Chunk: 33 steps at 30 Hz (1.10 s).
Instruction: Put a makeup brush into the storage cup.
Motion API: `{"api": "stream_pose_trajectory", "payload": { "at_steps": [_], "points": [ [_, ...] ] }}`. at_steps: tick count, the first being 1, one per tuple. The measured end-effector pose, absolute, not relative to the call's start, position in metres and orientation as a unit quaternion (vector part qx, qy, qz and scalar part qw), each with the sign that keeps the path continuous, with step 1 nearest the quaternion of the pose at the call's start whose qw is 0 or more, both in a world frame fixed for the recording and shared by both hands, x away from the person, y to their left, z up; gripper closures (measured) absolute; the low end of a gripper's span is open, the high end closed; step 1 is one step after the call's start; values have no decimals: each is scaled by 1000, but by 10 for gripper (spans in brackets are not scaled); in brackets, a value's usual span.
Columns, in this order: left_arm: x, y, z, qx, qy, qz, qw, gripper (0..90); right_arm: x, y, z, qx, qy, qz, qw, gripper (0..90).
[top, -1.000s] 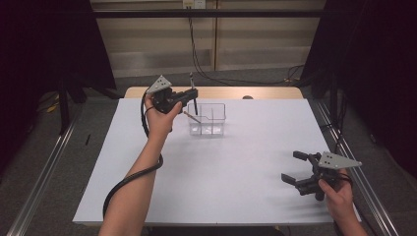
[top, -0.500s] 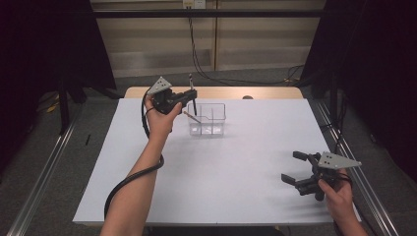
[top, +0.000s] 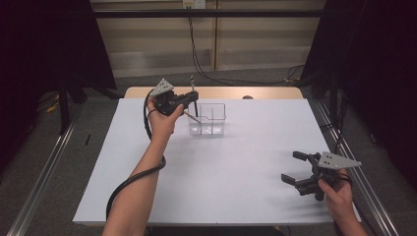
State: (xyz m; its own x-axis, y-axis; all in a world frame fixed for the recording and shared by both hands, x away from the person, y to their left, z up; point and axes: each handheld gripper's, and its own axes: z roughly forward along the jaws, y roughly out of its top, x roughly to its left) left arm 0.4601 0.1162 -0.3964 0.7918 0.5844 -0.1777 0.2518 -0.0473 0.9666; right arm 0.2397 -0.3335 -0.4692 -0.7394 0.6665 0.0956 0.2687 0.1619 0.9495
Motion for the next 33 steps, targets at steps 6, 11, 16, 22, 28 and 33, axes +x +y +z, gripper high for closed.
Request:
{"api": "stream_pose_trajectory", "payload": {
  "at_steps": [6, 11, 16, 22, 28, 33],
  "points": [
    [460, 114, -401, 713, 294, 129, 624, 837, 240, -333, -469, 312, 743, 565, 175, 14],
    [461, 113, -403, 714, 294, 129, 622, 836, 240, -333, -470, 313, 743, 565, 174, 14],
    [460, 112, -403, 716, 292, 129, 621, 836, 240, -333, -470, 314, 742, 566, 174, 14],
    [460, 113, -405, 718, 292, 129, 619, 836, 240, -332, -470, 314, 743, 565, 172, 14],
    [460, 114, -407, 720, 291, 127, 617, 836, 241, -332, -471, 313, 744, 565, 173, 15],
    [460, 112, -408, 722, 288, 123, 617, 836, 241, -332, -471, 314, 743, 565, 171, 15]
  ]
}}
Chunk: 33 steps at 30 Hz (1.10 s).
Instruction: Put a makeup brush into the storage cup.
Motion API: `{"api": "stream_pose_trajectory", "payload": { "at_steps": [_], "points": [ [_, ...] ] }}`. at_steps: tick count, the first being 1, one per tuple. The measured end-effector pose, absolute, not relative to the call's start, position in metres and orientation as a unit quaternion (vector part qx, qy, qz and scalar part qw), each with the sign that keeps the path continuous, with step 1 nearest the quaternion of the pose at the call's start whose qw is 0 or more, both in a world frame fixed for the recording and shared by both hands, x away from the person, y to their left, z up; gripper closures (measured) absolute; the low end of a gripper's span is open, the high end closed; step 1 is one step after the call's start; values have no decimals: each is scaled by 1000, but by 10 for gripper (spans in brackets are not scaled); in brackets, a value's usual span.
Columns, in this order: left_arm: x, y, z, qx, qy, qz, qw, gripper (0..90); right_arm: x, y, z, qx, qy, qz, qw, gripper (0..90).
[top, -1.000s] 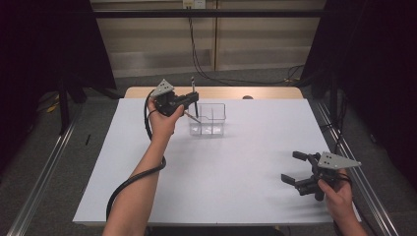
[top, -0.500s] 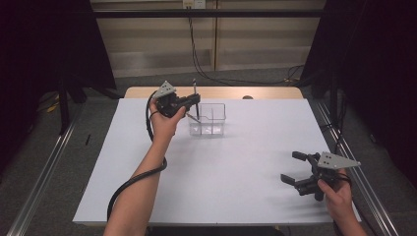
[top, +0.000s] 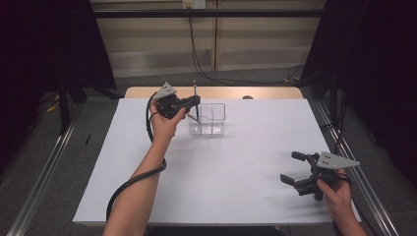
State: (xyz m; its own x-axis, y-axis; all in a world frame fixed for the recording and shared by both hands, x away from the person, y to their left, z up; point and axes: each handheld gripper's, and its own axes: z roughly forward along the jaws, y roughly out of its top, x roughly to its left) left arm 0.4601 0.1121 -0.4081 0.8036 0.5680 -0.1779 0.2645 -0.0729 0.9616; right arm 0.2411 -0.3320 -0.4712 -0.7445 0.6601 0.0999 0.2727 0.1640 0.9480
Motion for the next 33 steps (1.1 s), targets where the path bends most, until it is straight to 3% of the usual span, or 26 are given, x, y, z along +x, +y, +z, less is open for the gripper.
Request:
{"api": "stream_pose_trajectory", "payload": {
  "at_steps": [18, 27, 33],
  "points": [
    [459, 112, -412, 722, 290, 120, 617, 824, 243, -332, -472, 313, 742, 568, 168, 15],
    [458, 112, -405, 724, 274, 104, 625, 483, 243, -332, -473, 312, 743, 568, 165, 15],
    [455, 114, -404, 721, 282, 89, 626, 334, 245, -331, -474, 313, 743, 569, 164, 15]
  ]
}}
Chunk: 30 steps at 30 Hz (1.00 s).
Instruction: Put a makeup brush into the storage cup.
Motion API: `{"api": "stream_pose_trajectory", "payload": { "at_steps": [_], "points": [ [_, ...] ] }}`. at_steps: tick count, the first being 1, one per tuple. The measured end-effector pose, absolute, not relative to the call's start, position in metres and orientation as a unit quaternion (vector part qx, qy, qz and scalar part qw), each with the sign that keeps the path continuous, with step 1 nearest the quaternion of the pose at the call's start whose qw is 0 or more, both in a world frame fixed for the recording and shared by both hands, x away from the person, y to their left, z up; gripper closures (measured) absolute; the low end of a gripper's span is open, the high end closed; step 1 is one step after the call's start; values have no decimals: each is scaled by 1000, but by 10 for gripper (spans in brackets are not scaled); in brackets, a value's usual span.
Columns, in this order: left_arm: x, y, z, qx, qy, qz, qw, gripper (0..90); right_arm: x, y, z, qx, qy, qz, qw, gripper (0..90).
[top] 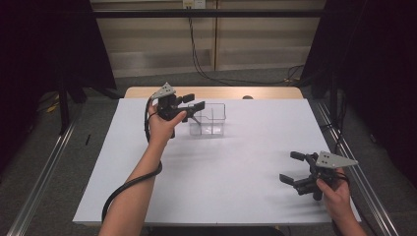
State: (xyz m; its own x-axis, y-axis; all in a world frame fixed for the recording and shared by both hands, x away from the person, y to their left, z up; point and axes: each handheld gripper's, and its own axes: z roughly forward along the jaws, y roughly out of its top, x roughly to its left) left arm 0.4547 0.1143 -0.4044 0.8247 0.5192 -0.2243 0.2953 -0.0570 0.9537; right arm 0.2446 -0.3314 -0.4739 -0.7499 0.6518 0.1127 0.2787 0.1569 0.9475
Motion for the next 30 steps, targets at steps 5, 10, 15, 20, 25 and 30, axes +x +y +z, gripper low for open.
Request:
{"api": "stream_pose_trajectory", "payload": {
  "at_steps": [5, 10, 15, 20, 25, 30],
  "points": [
    [452, 118, -405, 725, 280, 89, 623, 277, 245, -330, -474, 310, 745, 568, 163, 16],
    [450, 121, -406, 722, 288, 89, 623, 205, 244, -331, -473, 311, 743, 570, 165, 16],
    [447, 124, -407, 721, 289, 93, 622, 135, 244, -330, -473, 309, 745, 568, 165, 16],
    [445, 128, -407, 720, 289, 93, 624, 81, 244, -327, -471, 305, 746, 568, 166, 16],
    [443, 133, -409, 716, 293, 89, 627, 50, 243, -327, -471, 306, 747, 566, 167, 16],
    [440, 136, -410, 716, 291, 96, 627, 24, 242, -326, -470, 305, 749, 564, 168, 16]
  ]
}}
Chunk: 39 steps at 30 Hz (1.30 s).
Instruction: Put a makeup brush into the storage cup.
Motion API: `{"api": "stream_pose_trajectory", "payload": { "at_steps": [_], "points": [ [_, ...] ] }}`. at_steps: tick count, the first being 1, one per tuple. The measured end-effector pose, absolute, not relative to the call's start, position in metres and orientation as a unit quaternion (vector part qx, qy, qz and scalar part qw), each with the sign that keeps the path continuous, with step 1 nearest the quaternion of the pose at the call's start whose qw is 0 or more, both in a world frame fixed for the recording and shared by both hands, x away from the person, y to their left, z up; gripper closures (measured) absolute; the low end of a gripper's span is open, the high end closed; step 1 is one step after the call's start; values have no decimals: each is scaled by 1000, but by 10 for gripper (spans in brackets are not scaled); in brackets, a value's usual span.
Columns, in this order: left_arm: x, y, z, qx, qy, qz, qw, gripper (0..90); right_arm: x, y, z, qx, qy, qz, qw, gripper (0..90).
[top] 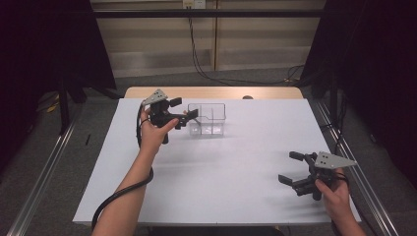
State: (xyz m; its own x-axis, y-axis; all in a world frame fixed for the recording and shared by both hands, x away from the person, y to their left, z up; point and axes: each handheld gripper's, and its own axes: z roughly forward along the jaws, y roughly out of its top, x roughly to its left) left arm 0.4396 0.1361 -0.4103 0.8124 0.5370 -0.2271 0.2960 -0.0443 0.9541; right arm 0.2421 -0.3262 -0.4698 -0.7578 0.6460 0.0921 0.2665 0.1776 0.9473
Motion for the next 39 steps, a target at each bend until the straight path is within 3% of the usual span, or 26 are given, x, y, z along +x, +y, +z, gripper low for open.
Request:
{"api": "stream_pose_trajectory", "payload": {
  "at_steps": [39],
  "points": [
    [405, 175, -420, 721, 276, 100, 628, 1, 240, -322, -469, 302, 750, 563, 168, 15]
  ]
}}
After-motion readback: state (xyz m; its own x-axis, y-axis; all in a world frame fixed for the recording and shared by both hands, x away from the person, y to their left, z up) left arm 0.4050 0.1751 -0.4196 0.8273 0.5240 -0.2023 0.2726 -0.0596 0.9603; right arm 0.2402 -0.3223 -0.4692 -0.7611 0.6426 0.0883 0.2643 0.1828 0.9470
